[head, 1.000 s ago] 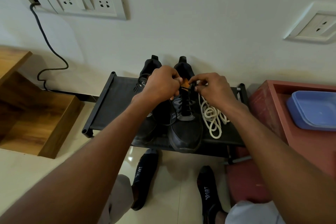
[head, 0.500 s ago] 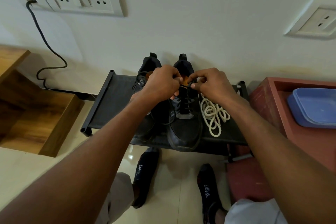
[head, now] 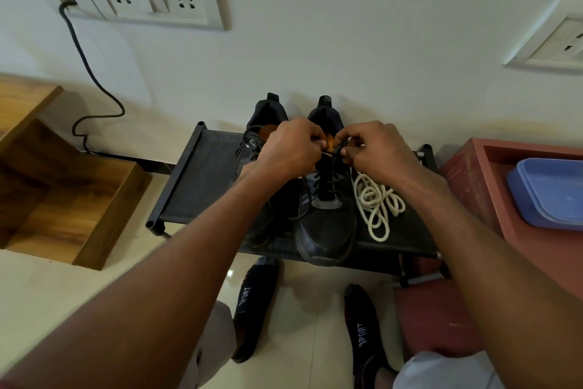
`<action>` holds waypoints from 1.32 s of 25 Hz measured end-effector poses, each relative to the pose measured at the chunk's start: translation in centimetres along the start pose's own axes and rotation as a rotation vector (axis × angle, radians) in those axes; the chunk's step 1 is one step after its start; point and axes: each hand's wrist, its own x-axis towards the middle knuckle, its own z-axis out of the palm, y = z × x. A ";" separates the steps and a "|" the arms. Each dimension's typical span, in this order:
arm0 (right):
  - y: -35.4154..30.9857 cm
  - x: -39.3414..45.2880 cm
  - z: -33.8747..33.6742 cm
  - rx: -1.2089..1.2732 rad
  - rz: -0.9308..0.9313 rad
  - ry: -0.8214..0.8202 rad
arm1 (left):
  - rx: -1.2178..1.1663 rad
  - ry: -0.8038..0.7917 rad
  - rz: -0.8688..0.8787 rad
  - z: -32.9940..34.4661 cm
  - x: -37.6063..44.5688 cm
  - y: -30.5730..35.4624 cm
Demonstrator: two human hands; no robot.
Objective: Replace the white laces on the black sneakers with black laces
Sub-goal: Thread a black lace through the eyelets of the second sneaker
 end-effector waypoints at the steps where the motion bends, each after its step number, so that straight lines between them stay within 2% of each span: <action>1: -0.1 -0.1 -0.1 -0.013 -0.017 0.002 | 0.015 -0.004 0.001 0.1 0.1 0.1; 7: -0.1 -0.4 0.2 -0.022 -0.072 0.011 | 0.040 -0.077 -0.005 0.2 0.3 0.5; 14: 0.1 0.2 0.0 0.104 0.019 0.044 | -0.085 -0.088 -0.068 0.4 0.7 0.1; 20: -0.1 0.3 0.0 0.096 0.026 0.037 | 0.073 -0.131 -0.024 0.6 1.0 0.9; 24: 0.1 0.3 0.2 0.120 0.033 0.038 | -0.014 -0.029 -0.046 0.8 1.1 0.7; 30: 0.1 0.4 0.2 0.197 0.058 0.050 | -0.198 0.157 -0.280 2.0 0.9 1.1; 33: -0.2 0.4 0.1 0.191 0.061 0.045 | -0.306 0.117 -0.334 2.1 1.3 0.9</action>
